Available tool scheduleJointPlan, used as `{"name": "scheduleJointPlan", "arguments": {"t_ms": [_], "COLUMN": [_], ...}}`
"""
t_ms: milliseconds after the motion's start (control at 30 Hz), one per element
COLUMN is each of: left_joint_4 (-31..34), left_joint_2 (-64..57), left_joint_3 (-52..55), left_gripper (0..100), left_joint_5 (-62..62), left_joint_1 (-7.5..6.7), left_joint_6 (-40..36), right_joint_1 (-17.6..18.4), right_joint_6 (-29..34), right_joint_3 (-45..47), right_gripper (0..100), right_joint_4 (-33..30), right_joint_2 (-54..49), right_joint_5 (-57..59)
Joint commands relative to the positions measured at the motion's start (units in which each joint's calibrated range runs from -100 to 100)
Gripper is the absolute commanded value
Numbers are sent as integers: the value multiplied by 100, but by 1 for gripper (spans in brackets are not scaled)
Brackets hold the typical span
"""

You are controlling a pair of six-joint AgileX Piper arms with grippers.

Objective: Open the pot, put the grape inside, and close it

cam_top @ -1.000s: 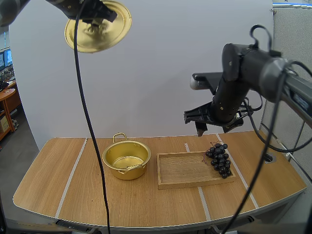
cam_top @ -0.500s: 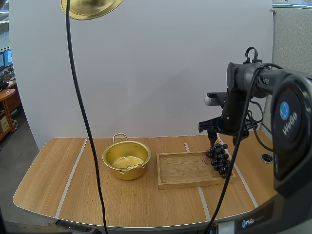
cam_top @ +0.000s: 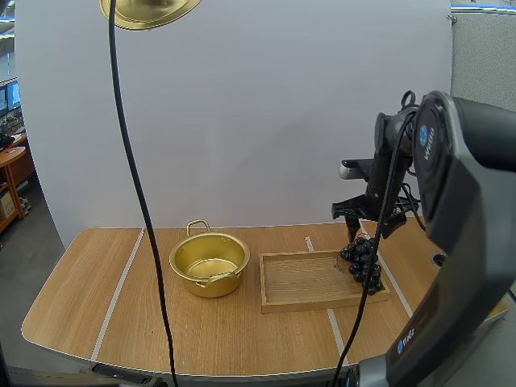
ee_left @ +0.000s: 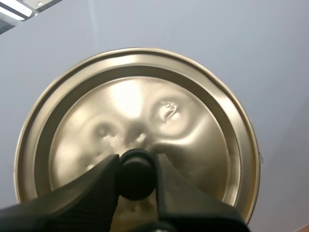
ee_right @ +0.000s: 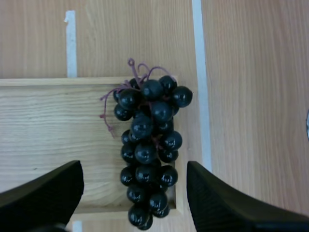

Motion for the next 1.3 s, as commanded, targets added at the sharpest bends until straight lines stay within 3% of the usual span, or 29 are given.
{"name": "scheduleJointPlan", "arguments": {"t_ms": [0,900,1267], "left_joint_4": [33,33,33], "left_joint_2": [-44,-44,-44], "left_joint_3": [-42,-42,-42], "left_gripper": [0,0,0], "left_joint_5": [-281,-281,-281], "left_joint_1": [-18,-18,-18], "left_joint_6": [-33,-33,-33], "right_joint_1": [-138,-167,-167], "right_joint_6": [-359,-716,-754], "right_joint_3": [-61,-613,-613], "right_gripper": [100,100,100], "right_joint_4": [254,504,500], "right_joint_2": [215,1451,1472], "right_joint_5": [-157,-601,-365]}}
